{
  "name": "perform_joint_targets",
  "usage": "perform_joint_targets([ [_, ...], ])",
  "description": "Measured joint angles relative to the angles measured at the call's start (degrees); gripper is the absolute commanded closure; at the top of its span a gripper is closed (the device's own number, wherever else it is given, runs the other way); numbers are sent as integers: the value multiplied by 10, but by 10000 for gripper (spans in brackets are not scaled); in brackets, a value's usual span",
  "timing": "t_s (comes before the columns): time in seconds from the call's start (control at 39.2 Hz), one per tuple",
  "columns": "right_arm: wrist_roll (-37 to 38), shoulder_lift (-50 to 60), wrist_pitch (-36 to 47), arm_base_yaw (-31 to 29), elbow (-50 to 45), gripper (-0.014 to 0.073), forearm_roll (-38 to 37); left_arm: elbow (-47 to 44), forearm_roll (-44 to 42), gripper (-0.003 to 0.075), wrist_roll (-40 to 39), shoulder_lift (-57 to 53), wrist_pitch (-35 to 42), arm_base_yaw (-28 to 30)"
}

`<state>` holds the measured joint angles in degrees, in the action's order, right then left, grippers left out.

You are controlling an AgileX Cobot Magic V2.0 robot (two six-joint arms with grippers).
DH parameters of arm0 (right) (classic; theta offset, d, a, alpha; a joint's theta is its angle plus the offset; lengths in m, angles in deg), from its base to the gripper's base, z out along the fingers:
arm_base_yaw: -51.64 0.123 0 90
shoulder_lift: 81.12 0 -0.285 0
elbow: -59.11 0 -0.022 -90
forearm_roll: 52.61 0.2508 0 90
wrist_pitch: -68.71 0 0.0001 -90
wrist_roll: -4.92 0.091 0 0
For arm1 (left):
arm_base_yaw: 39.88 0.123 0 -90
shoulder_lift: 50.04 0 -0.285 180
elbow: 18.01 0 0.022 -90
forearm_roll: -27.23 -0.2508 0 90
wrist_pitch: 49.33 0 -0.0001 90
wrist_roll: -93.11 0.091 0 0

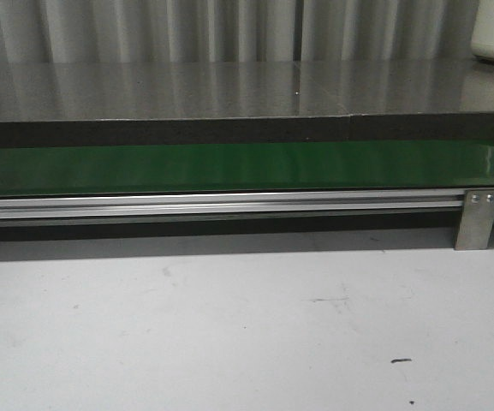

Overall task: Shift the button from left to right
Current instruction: 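Carry the button over the conveyor and set it on the belt, then release the button and let the belt carry it toward the right gripper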

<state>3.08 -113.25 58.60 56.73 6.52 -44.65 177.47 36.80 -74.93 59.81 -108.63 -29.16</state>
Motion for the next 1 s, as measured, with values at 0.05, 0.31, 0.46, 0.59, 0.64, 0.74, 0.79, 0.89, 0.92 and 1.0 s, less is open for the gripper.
perform_joint_targets([
  [0.05,0,0,0,0,0,-52,0,0,4,297,0,-11,0,-3],
  [0.31,0,0,0,0,0,-52,0,-9,46,666,17,-80,-5,-4],
  [0.46,0,0,0,0,0,-52,0,-60,81,741,57,-159,7,-4],
  [0.59,0,0,0,0,0,-52,0,-133,116,741,84,-231,51,-5],
  [0.64,0,0,0,0,0,-52,0,-178,126,741,98,-272,83,-5],
  [0.74,0,0,0,0,0,-52,0,-266,134,741,120,-356,140,-10],
  [0.79,0,0,0,0,0,-52,0,-318,135,741,130,-409,168,-13],
  [0.89,0,0,0,0,0,-52,0,-407,138,741,139,-505,205,-16],
  [0.92,0,0,0,0,0,-52,0,-425,137,741,140,-531,213,-16],
  [1.0,0,0,0,0,0,-52,0,-483,138,741,141,-594,227,-16],
])
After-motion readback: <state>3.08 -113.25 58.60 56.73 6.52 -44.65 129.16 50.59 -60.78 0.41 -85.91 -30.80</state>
